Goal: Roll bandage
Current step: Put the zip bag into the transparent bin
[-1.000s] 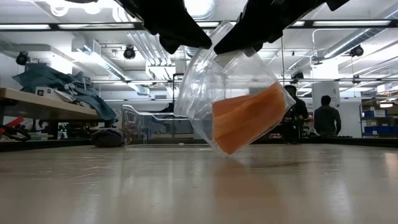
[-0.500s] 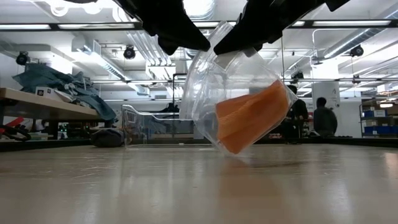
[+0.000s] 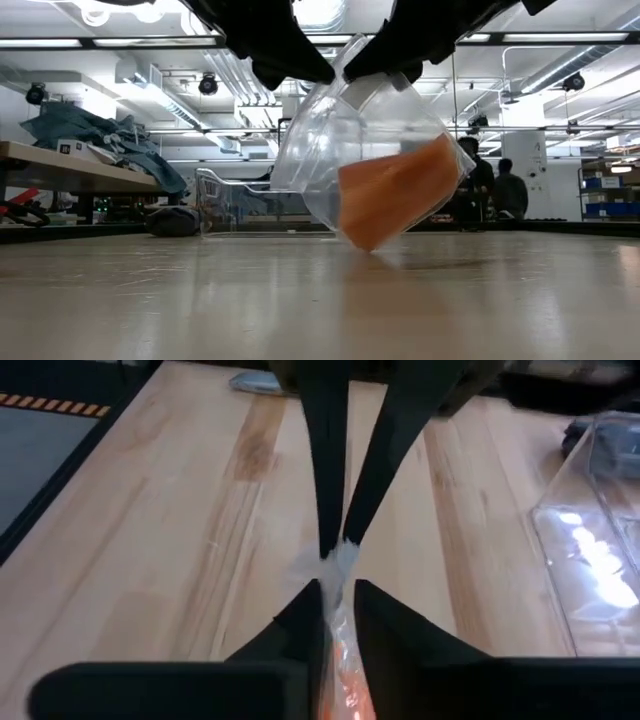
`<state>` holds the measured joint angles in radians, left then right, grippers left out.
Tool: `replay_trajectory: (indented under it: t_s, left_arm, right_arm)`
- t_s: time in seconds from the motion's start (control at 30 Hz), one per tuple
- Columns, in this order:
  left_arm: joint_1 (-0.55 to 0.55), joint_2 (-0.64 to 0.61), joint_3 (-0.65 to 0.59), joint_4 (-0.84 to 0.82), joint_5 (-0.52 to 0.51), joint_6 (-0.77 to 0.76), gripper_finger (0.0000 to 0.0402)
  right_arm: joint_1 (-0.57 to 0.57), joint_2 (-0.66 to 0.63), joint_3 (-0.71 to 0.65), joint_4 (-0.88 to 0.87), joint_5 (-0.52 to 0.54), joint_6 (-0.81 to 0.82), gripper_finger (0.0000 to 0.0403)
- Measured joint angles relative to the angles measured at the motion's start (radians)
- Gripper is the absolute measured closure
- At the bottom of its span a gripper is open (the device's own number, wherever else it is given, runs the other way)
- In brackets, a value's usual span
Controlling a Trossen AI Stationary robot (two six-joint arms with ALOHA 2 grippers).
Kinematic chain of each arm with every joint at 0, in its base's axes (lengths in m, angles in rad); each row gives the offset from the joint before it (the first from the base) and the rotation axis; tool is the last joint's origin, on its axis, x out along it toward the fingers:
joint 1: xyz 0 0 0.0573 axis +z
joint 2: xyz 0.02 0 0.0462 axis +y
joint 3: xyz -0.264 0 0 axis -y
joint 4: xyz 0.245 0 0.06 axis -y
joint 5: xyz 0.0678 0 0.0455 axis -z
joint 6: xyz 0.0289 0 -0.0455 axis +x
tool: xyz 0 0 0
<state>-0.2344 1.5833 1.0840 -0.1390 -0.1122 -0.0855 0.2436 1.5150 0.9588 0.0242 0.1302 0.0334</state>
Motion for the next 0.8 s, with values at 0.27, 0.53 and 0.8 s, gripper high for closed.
replay_trajectory:
  t_s: [0.27, 0.53, 0.8]
  left_arm:
    - [0.000, 0.000, 0.000, 0.001, 0.020, -0.002, 0.0401]
    - [0.000, -0.001, 0.000, 0.007, 0.020, -0.028, 0.0398]
    - [0.000, -0.037, 0.002, 0.006, -0.031, -0.036, 0.0375]
  right_arm:
    - [-0.005, 0.000, 0.013, -0.029, 0.000, -0.008, 0.0317]
    - [-0.007, 0.000, 0.013, -0.048, -0.008, -0.029, 0.0396]
    - [-0.007, 0.000, 0.001, -0.072, -0.007, -0.021, 0.0402]
